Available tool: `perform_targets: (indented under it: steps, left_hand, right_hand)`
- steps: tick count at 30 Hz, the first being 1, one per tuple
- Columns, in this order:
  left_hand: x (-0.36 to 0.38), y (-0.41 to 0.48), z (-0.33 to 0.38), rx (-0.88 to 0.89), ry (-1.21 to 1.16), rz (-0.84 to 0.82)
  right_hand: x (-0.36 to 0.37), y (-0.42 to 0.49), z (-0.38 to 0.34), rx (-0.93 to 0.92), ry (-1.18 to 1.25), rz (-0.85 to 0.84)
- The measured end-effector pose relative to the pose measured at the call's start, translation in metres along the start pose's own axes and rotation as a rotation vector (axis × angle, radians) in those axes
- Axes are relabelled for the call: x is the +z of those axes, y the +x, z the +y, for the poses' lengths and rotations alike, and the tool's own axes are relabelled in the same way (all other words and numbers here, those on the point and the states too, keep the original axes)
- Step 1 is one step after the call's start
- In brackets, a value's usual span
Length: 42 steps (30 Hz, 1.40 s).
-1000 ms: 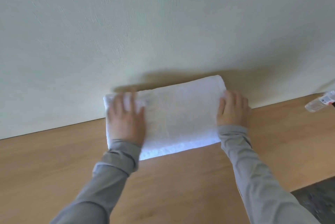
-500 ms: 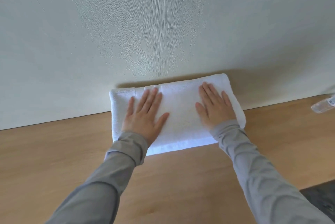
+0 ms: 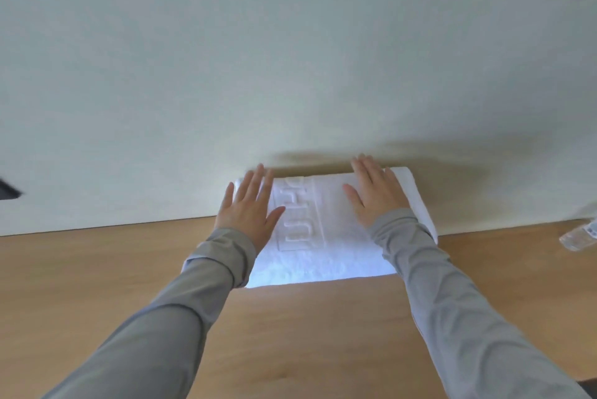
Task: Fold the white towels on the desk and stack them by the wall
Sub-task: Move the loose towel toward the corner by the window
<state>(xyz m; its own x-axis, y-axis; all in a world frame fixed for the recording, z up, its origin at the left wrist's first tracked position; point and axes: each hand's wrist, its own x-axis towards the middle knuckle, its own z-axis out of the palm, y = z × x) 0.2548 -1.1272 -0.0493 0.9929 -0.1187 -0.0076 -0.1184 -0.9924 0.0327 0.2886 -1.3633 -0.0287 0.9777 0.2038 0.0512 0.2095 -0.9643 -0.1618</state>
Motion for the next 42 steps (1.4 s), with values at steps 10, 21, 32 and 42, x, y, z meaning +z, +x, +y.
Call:
perform_targets:
  steps: [10, 21, 32, 42]
  left_hand:
    - [-0.104, -0.067, -0.104, -0.205, 0.042, 0.153]
    - [-0.212, -0.247, -0.312, -0.526, 0.148, 0.293]
    - [-0.251, -0.469, -0.487, -0.813, 0.202, 0.387]
    - [-0.225, -0.563, -0.589, -0.978, 0.179, 0.356]
  right_hand:
    - [-0.099, 0.014, -0.165, -0.277, -0.08, 0.212]
    - [-0.137, -0.034, -0.441, -0.604, -0.045, 0.348]
    - [-0.128, -0.142, -0.719, -0.859, 0.1, 0.35]
    - [-0.084, -0.168, -0.851, -0.931, 0.132, 0.233]
